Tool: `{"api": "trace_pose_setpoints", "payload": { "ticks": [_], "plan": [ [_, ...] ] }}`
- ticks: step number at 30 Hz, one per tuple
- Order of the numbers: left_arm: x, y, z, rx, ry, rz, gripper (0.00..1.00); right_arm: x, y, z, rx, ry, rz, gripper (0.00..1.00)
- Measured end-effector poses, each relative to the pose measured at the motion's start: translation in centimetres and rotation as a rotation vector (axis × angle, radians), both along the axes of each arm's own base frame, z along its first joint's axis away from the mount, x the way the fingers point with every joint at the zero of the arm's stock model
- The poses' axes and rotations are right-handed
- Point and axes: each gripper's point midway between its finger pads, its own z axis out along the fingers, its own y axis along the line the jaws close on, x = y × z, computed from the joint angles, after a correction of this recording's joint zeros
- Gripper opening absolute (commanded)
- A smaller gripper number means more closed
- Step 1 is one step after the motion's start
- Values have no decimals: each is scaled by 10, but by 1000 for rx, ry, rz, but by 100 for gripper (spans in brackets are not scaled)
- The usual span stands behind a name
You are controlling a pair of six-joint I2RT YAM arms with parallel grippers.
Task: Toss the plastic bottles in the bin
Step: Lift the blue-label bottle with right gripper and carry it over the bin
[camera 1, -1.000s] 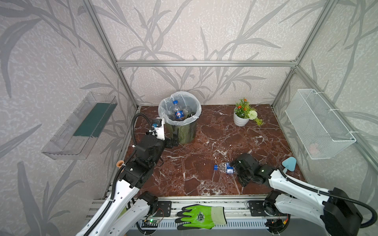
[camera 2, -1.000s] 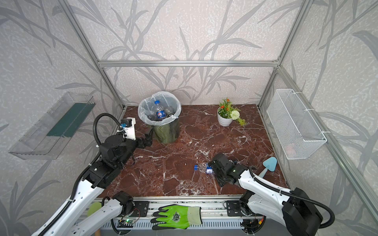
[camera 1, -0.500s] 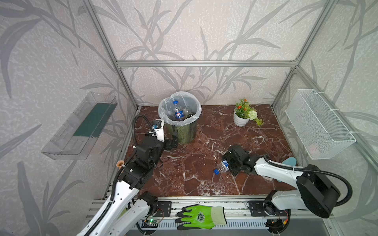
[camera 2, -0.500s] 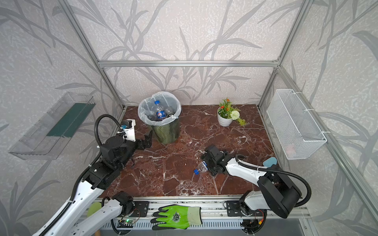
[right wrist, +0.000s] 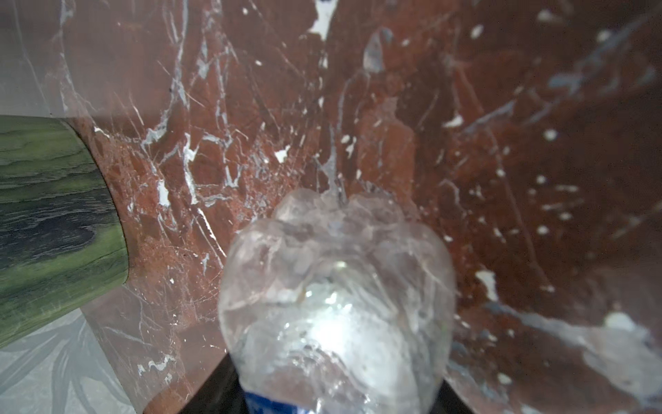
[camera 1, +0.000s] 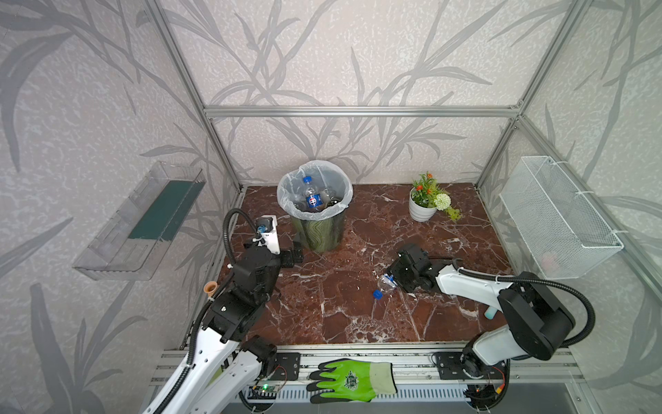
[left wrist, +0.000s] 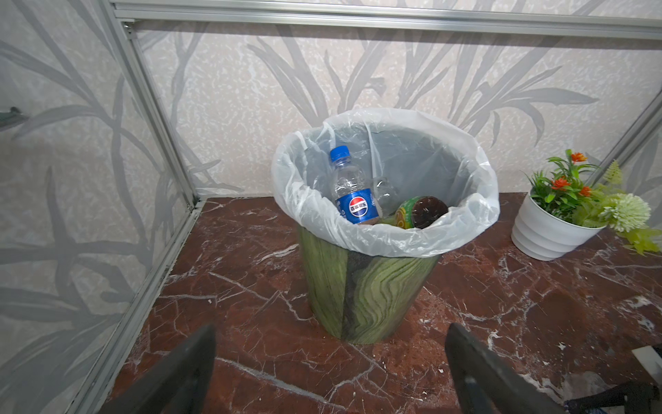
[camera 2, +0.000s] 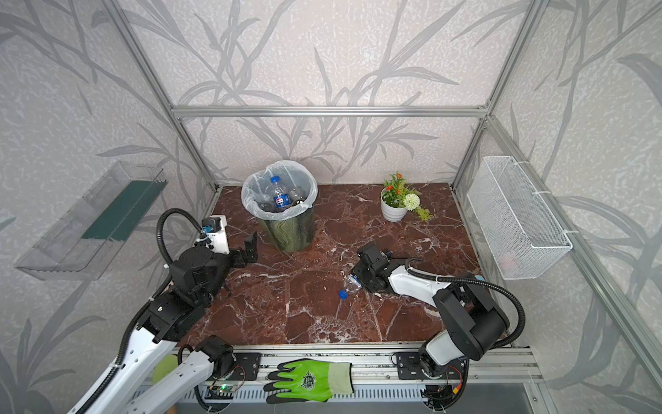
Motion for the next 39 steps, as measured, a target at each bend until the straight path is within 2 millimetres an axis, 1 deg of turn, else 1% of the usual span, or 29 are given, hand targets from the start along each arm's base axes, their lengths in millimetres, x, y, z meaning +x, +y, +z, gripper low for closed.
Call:
{"api": "trace_pose_setpoints", "payload": {
  "ticks": [4, 6, 7, 8, 10, 11, 13, 16, 19, 20, 21, 24, 27, 28, 30, 32, 33, 35, 36, 37, 38, 39],
  "plan": [
    [-4, 12, -10, -6, 8, 58, 99, 10, 1, 8, -12, -84, 47, 51],
    [-5, 17, -15, -13, 20, 93, 99, 18, 4, 20, -16, -156, 82, 51],
    [-5, 20, -18, -16, 28, 111, 99, 23, 6, 28, -13, -196, 96, 52],
    [-5, 22, -22, -20, 39, 128, 99, 29, 8, 40, -8, -255, 114, 52],
    [-6, 26, -28, -27, 55, 159, 99, 39, 12, 68, 1, -373, 146, 52],
    [-6, 29, -32, -31, 64, 174, 99, 44, 14, 85, 2, -440, 161, 52],
    [-7, 33, -37, -45, 74, 204, 99, 54, 16, 120, -2, -562, 188, 52],
    [-10, 41, -43, -68, 87, 260, 99, 67, 21, 189, -18, -785, 225, 52],
    [-12, 48, -48, -90, 101, 304, 99, 73, 21, 270, -43, -1029, 243, 52],
    [-13, 50, -51, -98, 109, 319, 99, 72, 21, 300, -50, -1119, 243, 52],
    [-13, 52, -54, -105, 120, 334, 99, 71, 20, 330, -54, -1203, 238, 53],
    [-13, 57, -69, -114, 169, 375, 99, 62, 15, 408, -46, -1429, 206, 53],
    [-14, 60, -83, -124, 216, 407, 99, 50, 16, 469, -18, -1612, 183, 52],
    [-14, 60, -87, -127, 230, 412, 99, 48, 18, 486, -6, -1662, 178, 52],
    [-15, 60, -98, -135, 262, 421, 99, 45, 30, 513, 26, -1748, 184, 52],
    [-16, 60, -105, -146, 281, 424, 99, 48, 50, 524, 61, -1788, 213, 52],
    [-16, 59, -108, -155, 289, 424, 99, 53, 64, 526, 78, -1795, 231, 52],
    [-17, 59, -111, -167, 299, 423, 99, 70, 96, 517, 109, -1776, 289, 52],
    [-17, 58, -112, -172, 302, 422, 99, 84, 116, 506, 120, -1746, 327, 52],
    [-17, 57, -112, -178, 305, 418, 99, 100, 137, 491, 129, -1706, 370, 56],
    [-17, 57, -113, -181, 308, 418, 99, 113, 153, 475, 127, -1668, 403, 61],
    [-17, 56, -114, -185, 312, 415, 99, 129, 173, 449, 122, -1604, 448, 66]
  ]
}}
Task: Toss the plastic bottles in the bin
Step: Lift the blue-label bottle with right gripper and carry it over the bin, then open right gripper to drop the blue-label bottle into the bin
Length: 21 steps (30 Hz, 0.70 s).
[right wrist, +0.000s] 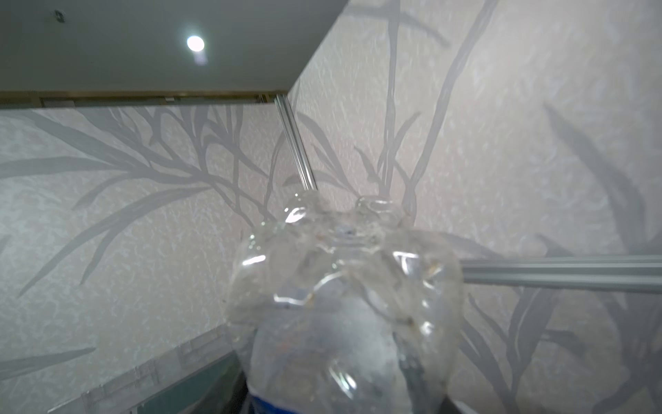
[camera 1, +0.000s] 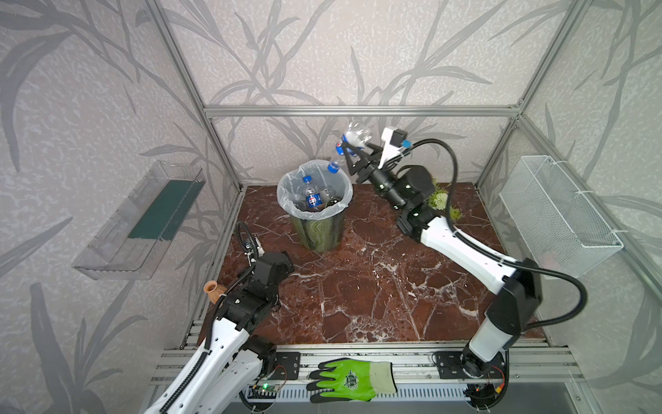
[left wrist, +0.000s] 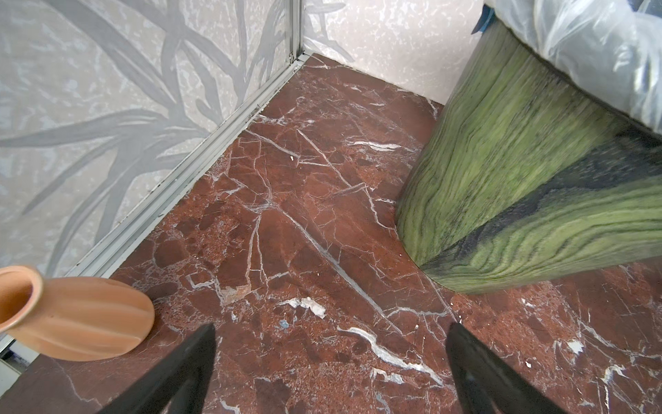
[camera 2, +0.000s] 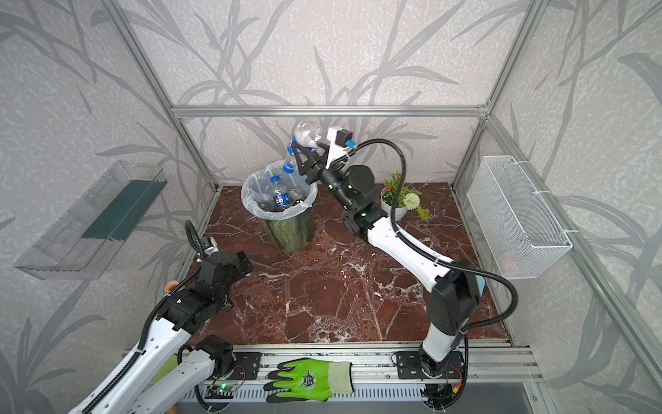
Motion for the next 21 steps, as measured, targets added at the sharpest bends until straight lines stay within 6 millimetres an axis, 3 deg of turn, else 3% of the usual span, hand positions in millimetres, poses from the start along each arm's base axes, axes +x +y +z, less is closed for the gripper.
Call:
{"api": "trace_pose_setpoints", "payload": {
  "ticks": [2, 4, 6, 7, 9, 11, 15, 17, 19, 21],
  "plan": [
    [0, 0, -2, -2, 8, -3, 99, 26, 28, -57, -98, 114, 26, 73],
    [-1, -1, -2, -5, 14, -9, 99, 41, 38, -110, -203, 226, 31, 83],
    [-1, -2, -2, -6, 14, -15, 99, 46, 35, -135, -275, 284, 20, 86],
    [-2, -2, -2, -7, 14, -19, 99, 46, 31, -134, -298, 285, 10, 88],
    [-3, -3, 0, -14, 8, -26, 99, 42, 21, -114, -312, 251, -8, 95],
    [-3, -4, 1, -20, 1, -32, 99, 29, 5, -77, -299, 193, -31, 95],
    [-3, -5, 2, -20, -1, -43, 99, -17, -41, 15, -217, 30, -84, 97],
    [-3, -5, 3, -15, 0, -46, 99, -40, -66, 49, -172, -40, -118, 97],
    [-3, -5, 3, -13, 3, -47, 99, -57, -86, 65, -140, -81, -139, 97],
    [-2, -6, 1, -10, 10, -46, 99, -57, -100, 59, -136, -76, -167, 97]
  ]
}}
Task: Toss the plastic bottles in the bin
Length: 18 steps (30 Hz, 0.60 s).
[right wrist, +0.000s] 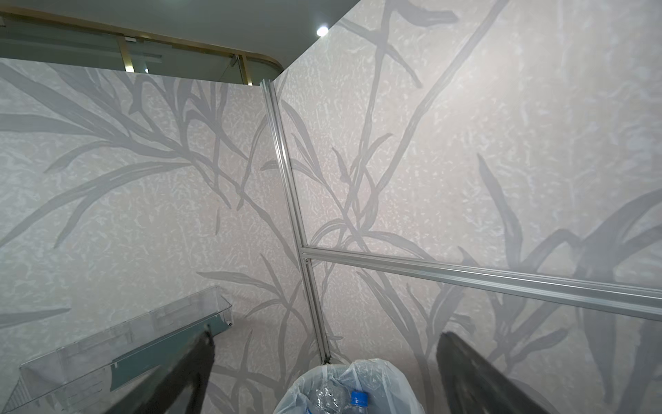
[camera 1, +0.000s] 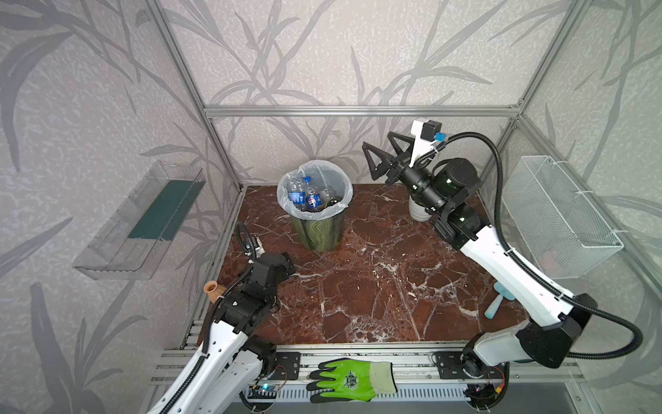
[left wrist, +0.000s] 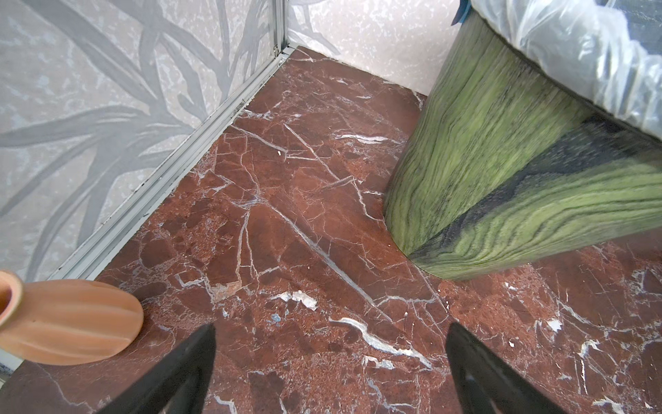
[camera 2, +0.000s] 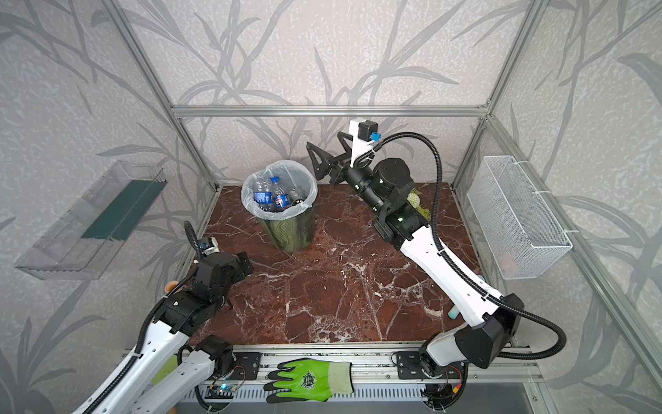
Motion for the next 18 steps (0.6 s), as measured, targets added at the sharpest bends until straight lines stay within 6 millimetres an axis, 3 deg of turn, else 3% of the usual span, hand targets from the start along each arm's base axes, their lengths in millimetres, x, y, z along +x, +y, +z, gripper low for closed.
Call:
{"api": "trace_pose_setpoints", "payload": {
  "ticks": [2, 3, 7, 10, 13, 18],
  "plan": [
    [1, 0, -2, 2, 7, 0, 99, 11, -11, -27, -16, 43, -39, 97],
    [2, -1, -2, 3, 8, 0, 99, 18, -16, -51, -36, 82, -56, 97],
    [3, 0, -5, 12, 19, 8, 99, 40, -42, -171, -137, 297, -129, 97],
    [4, 2, -3, 18, 9, 21, 99, 37, -74, -249, -208, 442, -190, 97],
    [7, 4, -6, 27, 5, 35, 99, 20, -110, -295, -274, 503, -260, 99],
    [10, 10, -21, 65, 37, 67, 99, -6, -150, -342, -429, 504, -367, 99]
  ]
}}
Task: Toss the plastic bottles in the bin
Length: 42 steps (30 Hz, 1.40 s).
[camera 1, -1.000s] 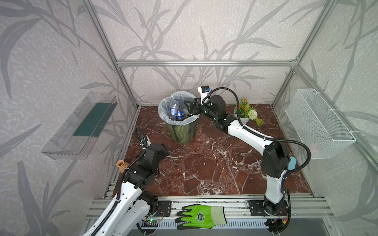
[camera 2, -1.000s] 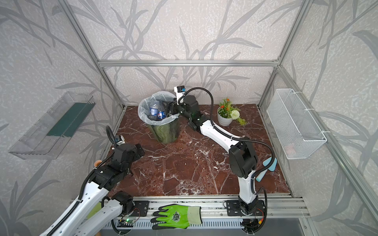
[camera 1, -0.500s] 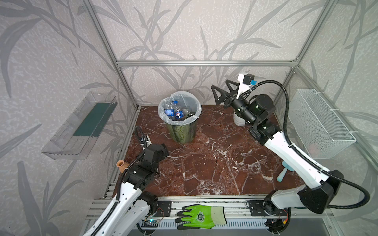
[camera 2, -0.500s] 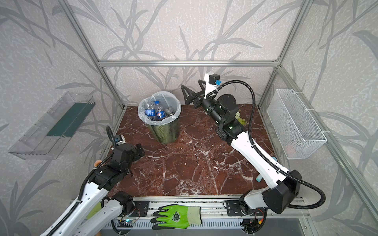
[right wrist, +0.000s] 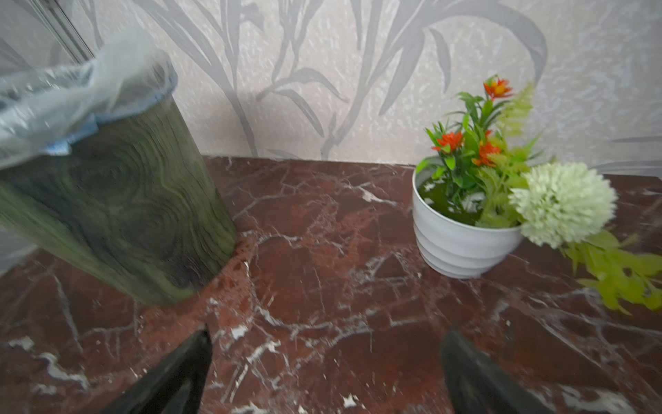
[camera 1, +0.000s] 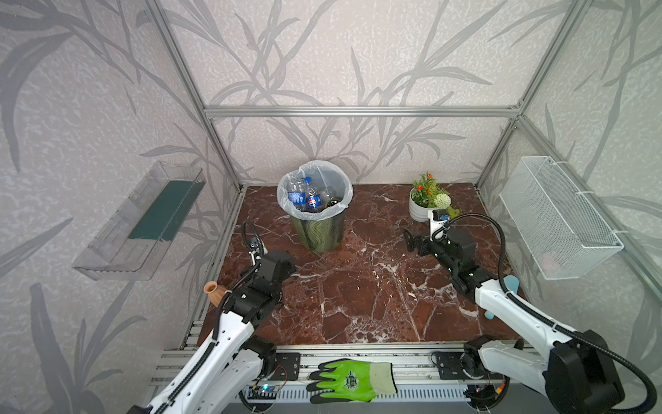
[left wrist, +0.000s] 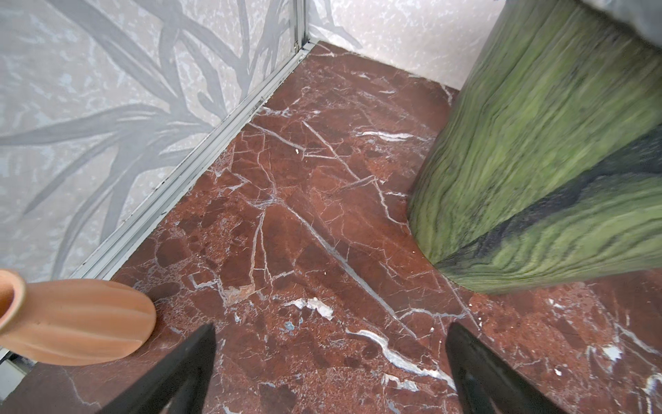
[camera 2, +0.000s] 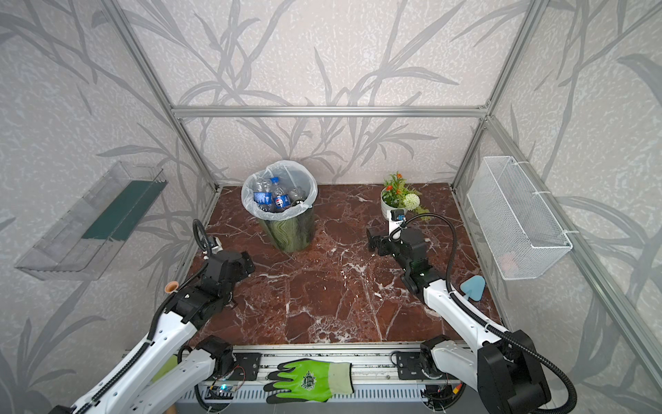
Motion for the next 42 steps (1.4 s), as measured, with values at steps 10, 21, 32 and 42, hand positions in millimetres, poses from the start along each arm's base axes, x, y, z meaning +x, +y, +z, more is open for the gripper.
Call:
{"api": "trace_pose_setpoints", "payload": {
  "ticks": [10, 21, 32, 42],
  "plan": [
    [10, 7, -19, 42, 34, 48, 99, -10, -64, -77, -233, 86, -152, 99],
    [14, 17, -23, 107, 38, 74, 99, 12, -71, -111, -274, 41, -170, 99],
    [21, 32, -12, 215, -7, 84, 99, 32, -85, -126, -233, 27, -181, 99],
    [33, 73, -40, 294, 9, 197, 99, 39, -83, -117, -212, 2, -172, 99]
  ]
}}
